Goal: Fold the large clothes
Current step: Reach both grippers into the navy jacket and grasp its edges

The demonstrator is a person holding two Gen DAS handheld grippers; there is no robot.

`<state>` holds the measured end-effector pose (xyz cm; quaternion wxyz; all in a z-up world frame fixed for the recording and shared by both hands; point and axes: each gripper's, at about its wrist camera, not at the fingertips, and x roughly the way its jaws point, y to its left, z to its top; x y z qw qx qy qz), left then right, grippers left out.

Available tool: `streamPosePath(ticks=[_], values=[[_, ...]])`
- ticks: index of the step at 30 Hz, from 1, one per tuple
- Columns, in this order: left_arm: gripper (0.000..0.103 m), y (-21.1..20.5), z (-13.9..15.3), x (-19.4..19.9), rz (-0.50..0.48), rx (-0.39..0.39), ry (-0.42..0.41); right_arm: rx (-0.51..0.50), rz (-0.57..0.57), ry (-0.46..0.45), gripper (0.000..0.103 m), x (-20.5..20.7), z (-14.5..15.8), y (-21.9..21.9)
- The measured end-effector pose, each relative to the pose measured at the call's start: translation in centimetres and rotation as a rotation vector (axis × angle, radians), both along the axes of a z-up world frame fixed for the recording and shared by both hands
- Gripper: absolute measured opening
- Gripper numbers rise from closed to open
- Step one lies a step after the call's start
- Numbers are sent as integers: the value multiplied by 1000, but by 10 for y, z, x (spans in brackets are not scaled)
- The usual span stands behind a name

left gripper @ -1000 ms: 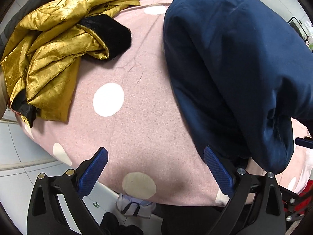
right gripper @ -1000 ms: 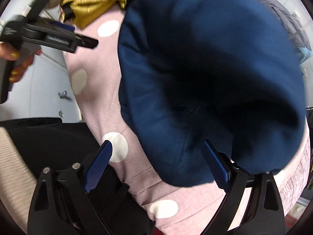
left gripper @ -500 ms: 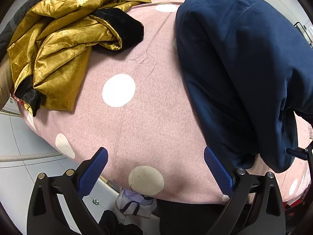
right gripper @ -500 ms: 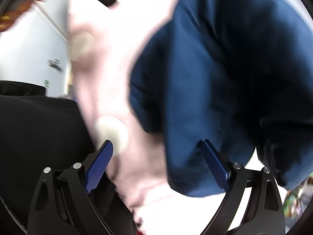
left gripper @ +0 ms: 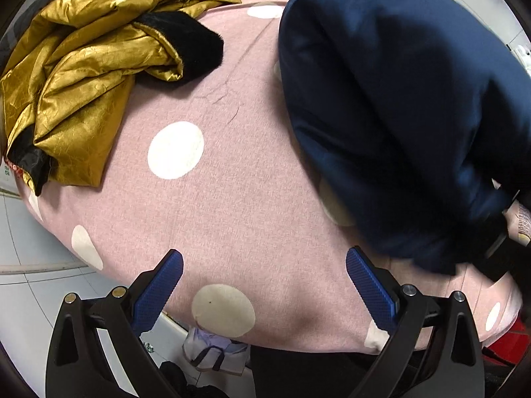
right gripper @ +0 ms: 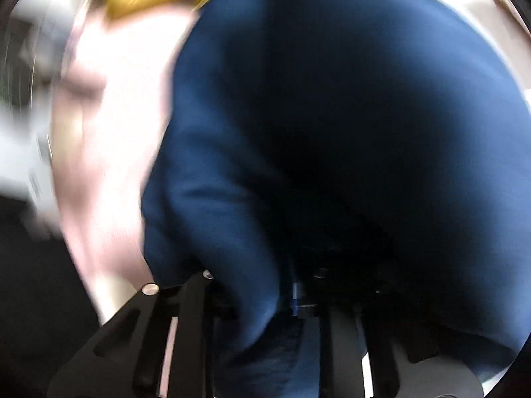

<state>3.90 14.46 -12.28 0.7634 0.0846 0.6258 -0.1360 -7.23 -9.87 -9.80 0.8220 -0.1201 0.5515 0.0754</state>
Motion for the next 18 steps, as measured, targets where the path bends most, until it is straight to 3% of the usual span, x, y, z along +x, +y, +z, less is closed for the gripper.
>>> streamPosePath(ticks=[3, 7, 10, 13, 16, 18], values=[[97, -7, 6, 2, -5, -35, -12, 140, -212, -94, 14, 22, 45, -69], [97, -36, 17, 8, -58, -110, -42, 201, -415, -188, 14, 42, 74, -154], [97, -71, 22, 11, -142, -134, -65, 243, -535, -224, 14, 49, 80, -204], [97, -120, 24, 8, -266, -169, -94, 359, -656, -216, 14, 48, 76, -245], [97, -176, 27, -2, -400, -218, -112, 455, -709, -174, 16, 71, 68, -282], [97, -209, 29, -11, -472, -217, -155, 519, -724, -151, 20, 57, 63, -303]])
